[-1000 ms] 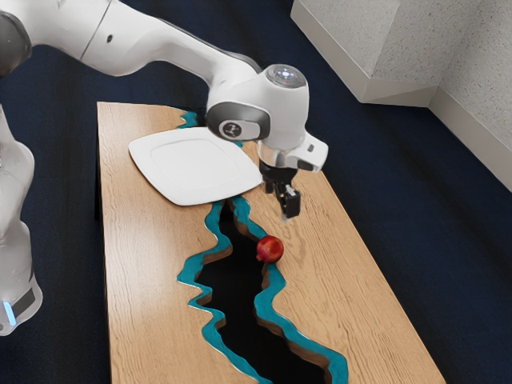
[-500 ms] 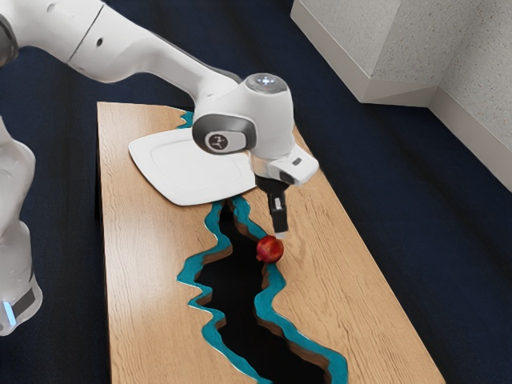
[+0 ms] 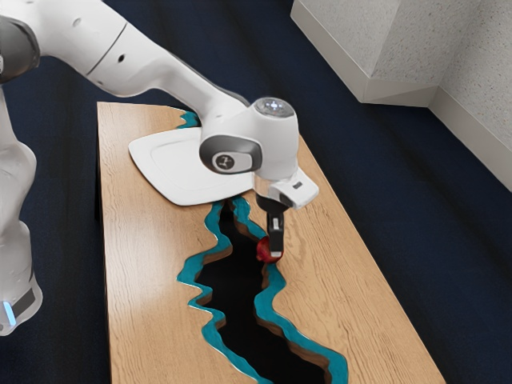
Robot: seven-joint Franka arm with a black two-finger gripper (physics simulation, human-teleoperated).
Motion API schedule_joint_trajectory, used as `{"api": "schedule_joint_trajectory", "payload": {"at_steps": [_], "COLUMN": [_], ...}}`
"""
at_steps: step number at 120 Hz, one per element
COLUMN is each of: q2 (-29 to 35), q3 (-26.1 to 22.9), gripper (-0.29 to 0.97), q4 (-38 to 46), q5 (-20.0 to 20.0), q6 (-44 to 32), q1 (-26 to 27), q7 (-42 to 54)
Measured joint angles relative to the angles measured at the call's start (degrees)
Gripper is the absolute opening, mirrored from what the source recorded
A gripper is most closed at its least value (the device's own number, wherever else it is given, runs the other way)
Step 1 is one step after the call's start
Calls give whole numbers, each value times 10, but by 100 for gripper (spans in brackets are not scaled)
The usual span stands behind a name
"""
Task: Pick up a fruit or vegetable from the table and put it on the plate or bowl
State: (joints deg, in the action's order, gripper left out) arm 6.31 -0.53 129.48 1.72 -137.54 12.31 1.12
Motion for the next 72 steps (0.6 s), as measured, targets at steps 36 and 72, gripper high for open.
{"api": "schedule_joint_trajectory", "payload": {"at_steps": [36, 72], "q2": [-39, -38], "q3": [0, 2], "gripper": [58, 33], "q4": [0, -12], "q5": [-24, -53], "q6": [-17, -27], "q1": [-10, -15], "q7": [16, 14]}}
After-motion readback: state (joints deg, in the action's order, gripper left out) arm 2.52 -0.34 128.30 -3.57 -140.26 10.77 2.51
